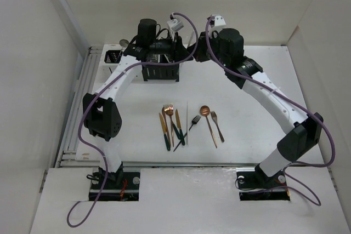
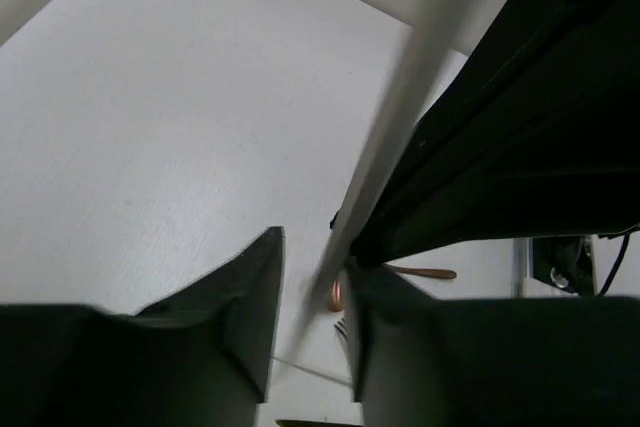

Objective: Sort the eating utensils into containers

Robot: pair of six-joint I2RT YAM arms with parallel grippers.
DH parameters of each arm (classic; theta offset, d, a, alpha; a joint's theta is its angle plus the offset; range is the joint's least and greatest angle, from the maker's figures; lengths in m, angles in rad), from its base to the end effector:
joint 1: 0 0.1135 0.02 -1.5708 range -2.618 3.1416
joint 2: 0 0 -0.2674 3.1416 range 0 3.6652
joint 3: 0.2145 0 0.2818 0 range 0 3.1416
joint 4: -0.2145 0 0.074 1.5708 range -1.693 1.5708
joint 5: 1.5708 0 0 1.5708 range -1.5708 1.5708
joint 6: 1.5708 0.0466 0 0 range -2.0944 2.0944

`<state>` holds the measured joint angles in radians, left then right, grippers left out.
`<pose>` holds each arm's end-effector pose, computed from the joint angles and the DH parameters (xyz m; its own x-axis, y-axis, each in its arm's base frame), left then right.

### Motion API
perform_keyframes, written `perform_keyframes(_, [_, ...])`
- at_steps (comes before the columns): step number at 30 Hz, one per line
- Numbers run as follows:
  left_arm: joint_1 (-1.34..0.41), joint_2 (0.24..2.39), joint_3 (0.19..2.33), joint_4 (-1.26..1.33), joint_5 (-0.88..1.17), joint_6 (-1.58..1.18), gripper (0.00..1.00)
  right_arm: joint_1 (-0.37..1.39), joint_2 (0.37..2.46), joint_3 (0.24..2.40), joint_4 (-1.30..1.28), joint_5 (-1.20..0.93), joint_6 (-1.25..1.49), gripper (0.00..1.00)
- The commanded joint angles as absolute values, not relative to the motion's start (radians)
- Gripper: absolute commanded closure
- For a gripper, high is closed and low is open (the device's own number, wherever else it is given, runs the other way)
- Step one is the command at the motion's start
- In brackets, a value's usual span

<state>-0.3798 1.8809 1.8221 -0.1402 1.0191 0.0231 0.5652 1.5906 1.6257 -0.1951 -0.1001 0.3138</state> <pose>0.4278 -0.2135 0.3924 -0.1612 0.0774 -0.9839 0.9736 0.1755 -0.1457 0.3498 0.2274 0.4313 -0.3182 0.1619 -0.9341 -0.5446 0.7753 0.3199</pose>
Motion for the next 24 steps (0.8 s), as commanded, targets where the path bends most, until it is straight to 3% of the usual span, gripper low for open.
perform_keyframes(1, [-0.383,1.882,1.815,-0.072,0.994,-0.011,0.80,0.575,1.591,1.621,-0.115,-0.150,0.330,1.00])
perform_keyframes(3, [-0.374,1.882,1.824,-0.060,0.974,-0.032,0.98,0.575,1.591,1.621,-0.106,-0.150,0.330,1.00])
perform_keyframes(6, [-0.353,1.891,1.835,-0.035,0.939,-0.046,1.00,0.566,1.612,1.632,-0.106,-0.169,0.330,0.97])
perform_keyframes(7, [-0.353,1.891,1.835,-0.035,0.916,-0.046,1.00,0.551,1.612,1.632,-0.106,-0.179,0.330,0.87])
perform_keyframes(8, [-0.353,1.904,1.848,-0.023,0.888,-0.037,1.00,0.540,1.612,1.632,-0.106,-0.179,0.330,0.52])
perform_keyframes(12, [-0.330,1.930,1.861,0.055,0.692,0.063,1.00,0.482,1.588,1.605,-0.106,-0.177,0.330,0.27])
perform_keyframes(16, [-0.311,1.974,1.830,0.236,0.484,0.140,1.00,0.428,1.566,1.563,-0.106,-0.155,0.301,0.25])
perform_keyframes(24, [-0.293,2.065,1.758,0.580,0.419,0.149,1.00,0.394,1.575,1.528,-0.106,-0.166,0.261,0.24])
